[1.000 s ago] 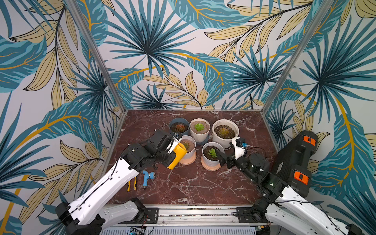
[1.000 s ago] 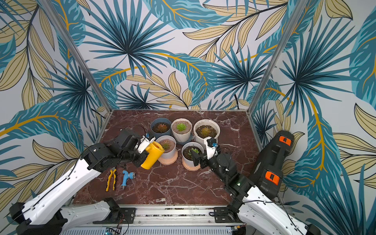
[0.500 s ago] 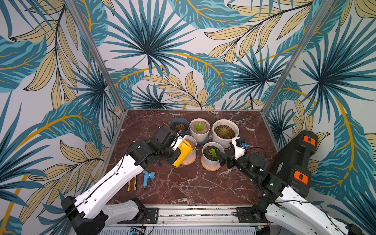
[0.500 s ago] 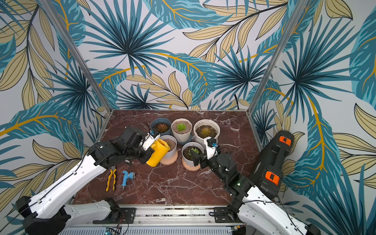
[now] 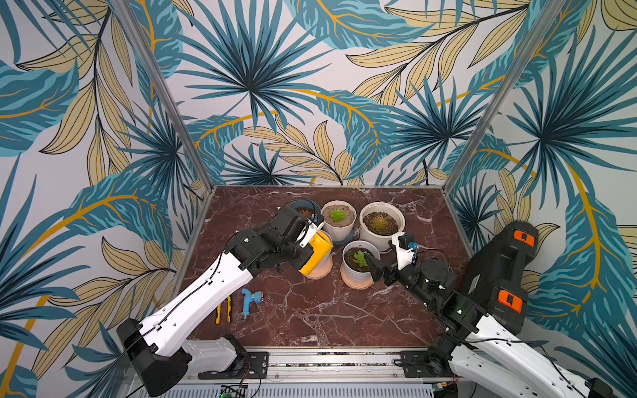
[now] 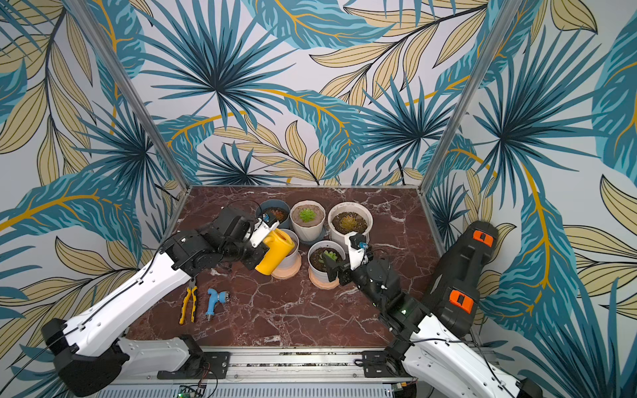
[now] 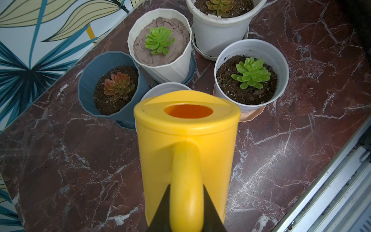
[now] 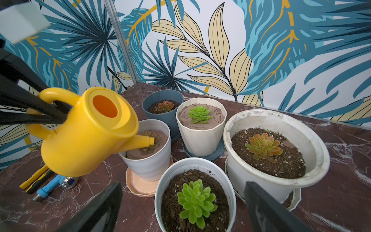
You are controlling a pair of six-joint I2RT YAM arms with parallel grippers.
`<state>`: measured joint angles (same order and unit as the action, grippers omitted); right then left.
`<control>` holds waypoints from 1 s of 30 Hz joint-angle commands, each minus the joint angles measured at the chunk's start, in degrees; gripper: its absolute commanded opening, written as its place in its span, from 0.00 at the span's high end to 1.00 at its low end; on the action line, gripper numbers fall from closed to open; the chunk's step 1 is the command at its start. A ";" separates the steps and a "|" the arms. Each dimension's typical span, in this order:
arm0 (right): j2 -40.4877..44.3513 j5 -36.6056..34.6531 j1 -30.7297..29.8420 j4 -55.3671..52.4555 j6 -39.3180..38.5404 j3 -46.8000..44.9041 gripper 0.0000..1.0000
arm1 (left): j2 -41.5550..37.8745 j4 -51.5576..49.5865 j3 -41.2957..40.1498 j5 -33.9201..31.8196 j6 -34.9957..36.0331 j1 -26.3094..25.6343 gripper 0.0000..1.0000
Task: Water the succulent around the soil edge
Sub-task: Water the soil of the potted plant with water.
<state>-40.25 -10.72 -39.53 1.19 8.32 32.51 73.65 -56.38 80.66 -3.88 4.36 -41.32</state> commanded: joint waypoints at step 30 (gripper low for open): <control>-0.44 -0.33 -0.28 -0.40 -0.93 0.10 0.01 | 2.90 1.67 5.80 -5.02 5.21 3.73 1.00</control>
<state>-40.75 -10.72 -39.53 0.97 8.25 32.51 78.06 -56.38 85.30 -8.10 8.56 -39.40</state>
